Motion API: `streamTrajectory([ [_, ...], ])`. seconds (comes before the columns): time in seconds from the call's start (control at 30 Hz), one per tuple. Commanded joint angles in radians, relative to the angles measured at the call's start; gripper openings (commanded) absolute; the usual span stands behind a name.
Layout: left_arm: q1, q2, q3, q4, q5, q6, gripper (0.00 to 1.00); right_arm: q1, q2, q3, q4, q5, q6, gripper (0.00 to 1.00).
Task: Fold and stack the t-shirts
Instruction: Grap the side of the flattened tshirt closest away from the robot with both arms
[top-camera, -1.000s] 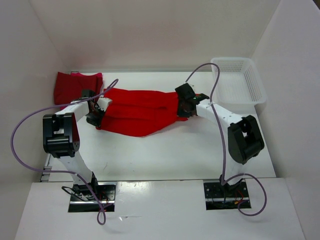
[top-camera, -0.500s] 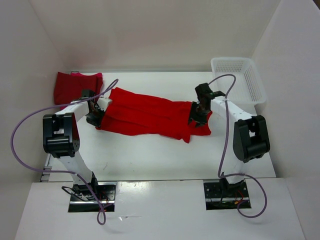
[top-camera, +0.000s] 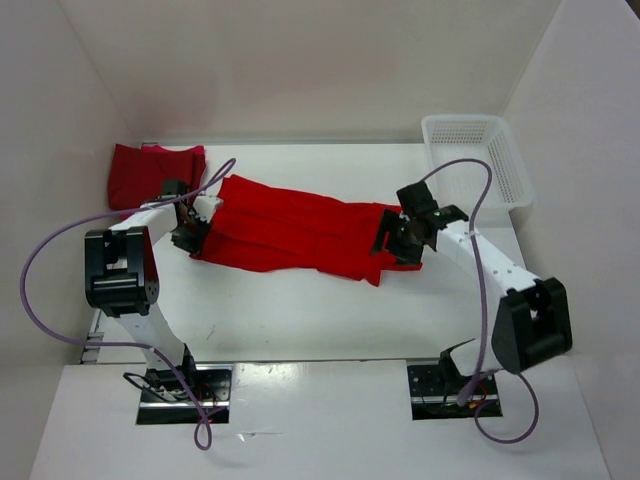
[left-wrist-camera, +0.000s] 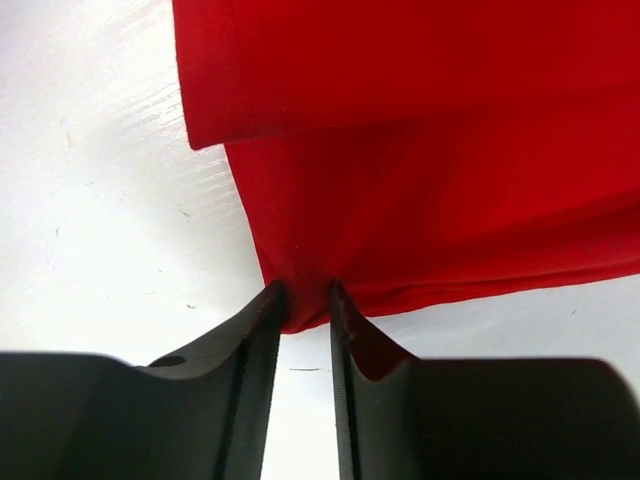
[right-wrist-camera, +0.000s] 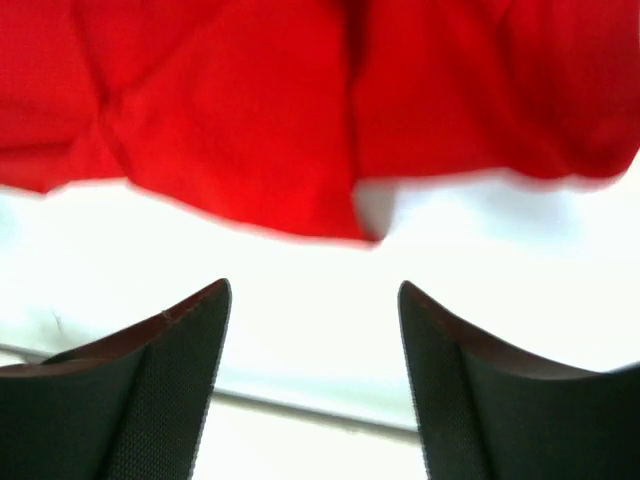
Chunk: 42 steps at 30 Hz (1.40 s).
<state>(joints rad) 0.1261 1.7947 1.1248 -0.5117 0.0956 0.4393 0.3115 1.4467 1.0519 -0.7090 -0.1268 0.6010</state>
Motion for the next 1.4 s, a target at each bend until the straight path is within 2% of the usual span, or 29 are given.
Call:
streamTrajectory([
  [0.0,0.001,0.003,-0.014,-0.027,0.016,-0.017,0.34,0.122,-0.075,-0.056,-0.069,0.070,0.085,0.79],
  [0.1,0.001,0.003,-0.002,-0.027,0.026,-0.028,0.38,0.176,-0.075,-0.110,-0.008,0.081,0.135,0.86],
  [0.33,0.001,-0.006,0.007,-0.027,0.047,-0.048,0.45,0.176,0.052,-0.110,0.138,0.157,0.137,0.86],
  [0.43,0.001,-0.006,-0.002,-0.027,0.047,-0.048,0.46,0.185,0.131,-0.099,0.210,0.127,0.126,0.86],
  [0.57,0.001,0.015,-0.002,-0.036,0.047,-0.048,0.47,0.186,0.155,-0.110,0.246,0.127,0.126,0.83],
  [0.63,0.001,0.026,-0.002,-0.036,0.047,-0.048,0.44,0.186,0.155,-0.134,0.258,0.116,0.135,0.78],
  [0.67,0.001,0.035,-0.002,-0.045,0.047,-0.048,0.37,0.186,0.155,-0.135,0.258,0.107,0.135,0.74],
  [0.7,0.001,0.035,-0.002,-0.045,0.047,-0.048,0.31,0.186,0.155,-0.148,0.267,0.107,0.144,0.59],
  [0.77,0.001,0.045,-0.002,-0.054,0.059,-0.048,0.18,0.186,0.143,-0.159,0.267,0.107,0.157,0.43],
  [0.8,0.001,0.045,-0.002,-0.054,0.070,-0.048,0.09,0.186,0.126,-0.168,0.267,0.096,0.180,0.28],
  [0.9,0.001,0.045,-0.002,-0.065,0.079,-0.048,0.01,0.186,0.057,-0.188,0.231,0.075,0.232,0.03],
  [1.03,0.001,-0.023,-0.020,-0.105,0.059,-0.013,0.00,0.245,-0.109,-0.210,0.087,0.061,0.328,0.00],
  [1.1,0.001,-0.069,-0.033,-0.134,0.047,0.024,0.00,0.297,-0.210,-0.199,-0.039,0.061,0.386,0.00],
  [1.37,0.001,-0.193,-0.100,-0.211,-0.065,0.102,0.00,0.452,-0.564,-0.245,-0.381,-0.076,0.621,0.00],
])
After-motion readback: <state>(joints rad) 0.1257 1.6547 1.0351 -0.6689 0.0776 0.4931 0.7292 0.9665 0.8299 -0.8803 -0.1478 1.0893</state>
